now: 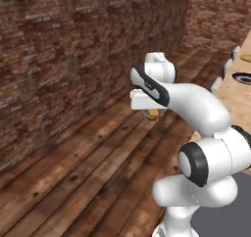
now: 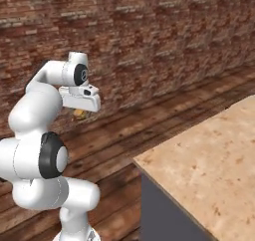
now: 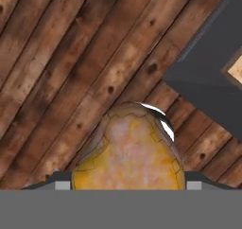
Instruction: Take the chicken drumsticks from the pan and place one on each plate on the dining counter.
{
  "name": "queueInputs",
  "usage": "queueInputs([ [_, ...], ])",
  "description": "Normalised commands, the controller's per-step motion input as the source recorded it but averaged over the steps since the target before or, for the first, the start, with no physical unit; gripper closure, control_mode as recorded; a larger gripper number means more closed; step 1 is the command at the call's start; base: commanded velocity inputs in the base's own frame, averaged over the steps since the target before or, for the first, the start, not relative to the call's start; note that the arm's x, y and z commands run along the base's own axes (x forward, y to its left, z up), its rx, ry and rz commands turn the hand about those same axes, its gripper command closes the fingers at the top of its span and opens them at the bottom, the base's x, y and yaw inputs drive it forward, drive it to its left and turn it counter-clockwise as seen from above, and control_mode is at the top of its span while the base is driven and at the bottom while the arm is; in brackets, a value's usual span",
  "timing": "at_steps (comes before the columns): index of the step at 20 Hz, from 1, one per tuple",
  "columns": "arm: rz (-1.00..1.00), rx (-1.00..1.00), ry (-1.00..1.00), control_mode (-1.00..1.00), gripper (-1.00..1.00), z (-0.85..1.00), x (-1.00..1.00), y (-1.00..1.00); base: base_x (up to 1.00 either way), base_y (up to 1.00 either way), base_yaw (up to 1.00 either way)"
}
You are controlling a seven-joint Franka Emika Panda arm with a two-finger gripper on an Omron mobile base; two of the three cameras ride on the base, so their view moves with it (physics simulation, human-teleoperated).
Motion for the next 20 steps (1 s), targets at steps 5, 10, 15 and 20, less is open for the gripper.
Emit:
queueInputs([
  [5, 0.0, 0.0, 0.0, 1.0, 1.0, 0.0, 0.0, 0.0, 0.89, 0.55, -0.52],
  [10, 0.0, 0.0, 0.0, 1.0, 1.0, 0.0, 0.0, 0.0, 0.89, 0.54, -0.53],
  [15, 0.0, 0.0, 0.0, 1.0, 1.0, 0.0, 0.0, 0.0, 0.89, 0.54, -0.53],
  [20, 0.0, 0.0, 0.0, 1.0, 1.0, 0.0, 0.0, 0.0, 0.87, 0.54, -0.55],
])
